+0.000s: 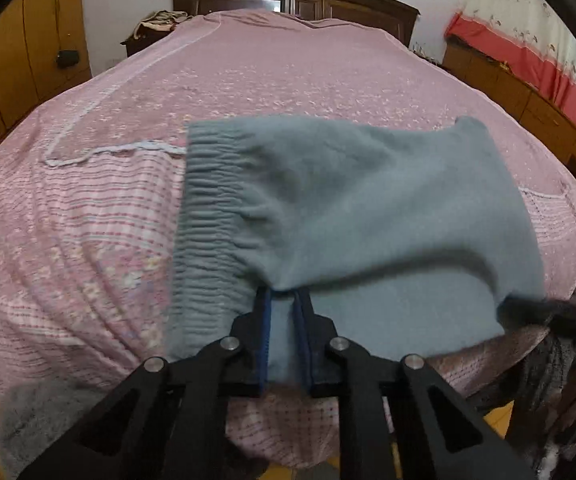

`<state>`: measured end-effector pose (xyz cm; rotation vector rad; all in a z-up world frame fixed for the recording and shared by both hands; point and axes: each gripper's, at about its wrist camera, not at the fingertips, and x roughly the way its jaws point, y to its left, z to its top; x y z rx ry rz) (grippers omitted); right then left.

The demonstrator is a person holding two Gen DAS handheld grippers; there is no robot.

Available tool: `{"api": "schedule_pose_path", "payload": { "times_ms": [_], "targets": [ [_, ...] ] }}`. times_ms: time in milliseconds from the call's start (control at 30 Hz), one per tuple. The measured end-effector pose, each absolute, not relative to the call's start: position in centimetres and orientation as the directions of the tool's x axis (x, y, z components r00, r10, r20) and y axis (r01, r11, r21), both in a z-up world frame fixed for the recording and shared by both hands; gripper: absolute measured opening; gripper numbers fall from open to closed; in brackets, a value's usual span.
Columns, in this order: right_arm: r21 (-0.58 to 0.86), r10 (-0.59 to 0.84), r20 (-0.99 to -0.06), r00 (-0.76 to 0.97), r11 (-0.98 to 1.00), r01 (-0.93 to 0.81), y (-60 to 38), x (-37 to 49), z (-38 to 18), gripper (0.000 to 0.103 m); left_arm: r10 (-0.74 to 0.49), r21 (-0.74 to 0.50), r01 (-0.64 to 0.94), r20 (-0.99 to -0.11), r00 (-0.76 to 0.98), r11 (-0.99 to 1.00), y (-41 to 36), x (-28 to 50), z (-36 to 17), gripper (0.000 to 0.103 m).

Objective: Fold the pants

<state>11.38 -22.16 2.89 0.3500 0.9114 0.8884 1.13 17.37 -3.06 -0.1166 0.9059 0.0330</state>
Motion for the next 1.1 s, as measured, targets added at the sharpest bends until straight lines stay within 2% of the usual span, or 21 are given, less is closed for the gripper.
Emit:
{"api": "schedule_pose_path", "payload": {
  "times_ms": [67,100,133,167,200,233,300,433,533,733,800,833,867,967,1100],
  "targets": [
    [0.619,0.784,-0.508,0.356,0.620,-0.482,-24.1,12.8,4.5,0.034,-0.036,-0.104,-0.076,-0.790,0.613,0.992,17.9,0.9,-2.4,0.014],
    [0.627,0.783,-0.495,0.376,0.621,-0.469,-24.8,13.3,4.9,0.039,-0.054,-0.123,-0.070,-0.785,0.617,0.990,18.3,0.7,-1.8,0.019],
    [0.645,0.784,-0.477,0.397,0.619,-0.448,-26.1,14.5,5.4,0.046,-0.073,-0.146,-0.064,-0.773,0.630,0.987,19.0,0.4,-1.0,0.030],
    [0.668,0.788,-0.467,0.401,0.612,-0.424,-27.1,15.3,5.5,0.049,-0.084,-0.161,-0.062,-0.761,0.643,0.985,18.7,0.5,-0.5,0.038],
    [0.697,0.797,-0.457,0.396,0.597,-0.397,-27.7,16.0,5.5,0.050,-0.106,-0.191,-0.057,-0.740,0.664,0.980,19.7,0.5,0.2,0.052],
    [0.747,0.822,-0.437,0.367,0.558,-0.361,-28.1,17.5,4.9,0.050,-0.114,-0.207,-0.059,-0.731,0.673,0.977,20.8,0.8,0.7,0.060],
    [0.778,0.834,-0.441,0.332,0.539,-0.323,-28.3,19.3,3.9,0.050,-0.112,-0.219,-0.080,-0.740,0.663,0.972,22.1,2.2,0.5,0.061],
    [0.718,0.766,-0.566,0.305,0.640,-0.273,-26.3,21.8,1.6,0.050,-0.112,-0.235,-0.132,-0.794,0.597,0.963,24.1,4.8,-1.9,0.061],
    [0.742,0.792,-0.536,0.294,0.607,-0.284,-25.6,22.7,1.1,0.050,-0.141,-0.276,-0.128,-0.776,0.615,0.953,24.9,4.6,-2.4,0.061],
    [0.830,0.896,-0.403,0.185,0.444,-0.337,-23.8,27.3,1.4,0.050,-0.193,-0.337,-0.119,-0.756,0.626,0.934,27.8,3.7,-3.4,0.061],
    [0.836,0.906,-0.399,0.141,0.423,-0.349,-21.6,29.1,1.1,0.050,-0.204,-0.354,-0.121,-0.751,0.628,0.928,28.3,3.5,-3.5,0.061],
    [0.825,0.896,-0.426,0.128,0.442,-0.351,-21.2,29.8,1.0,0.040,-0.204,-0.354,-0.121,-0.750,0.629,0.927,28.5,3.4,-3.4,0.061],
    [0.805,0.876,-0.465,0.130,0.479,-0.351,-20.5,30.7,1.1,0.011,-0.203,-0.352,-0.121,-0.750,0.629,0.928,28.7,3.5,-3.5,0.061],
    [0.785,0.867,-0.484,0.120,0.491,-0.377,-20.2,32.1,2.3,0.011,-0.193,-0.350,-0.134,-0.753,0.630,0.927,29.9,3.8,-3.3,0.061],
    [0.755,0.853,-0.493,0.170,0.516,-0.405,-24.2,33.8,5.3,0.011,-0.202,-0.361,-0.104,-0.712,0.672,0.927,28.1,4.5,0.2,0.060]
  ]
}}
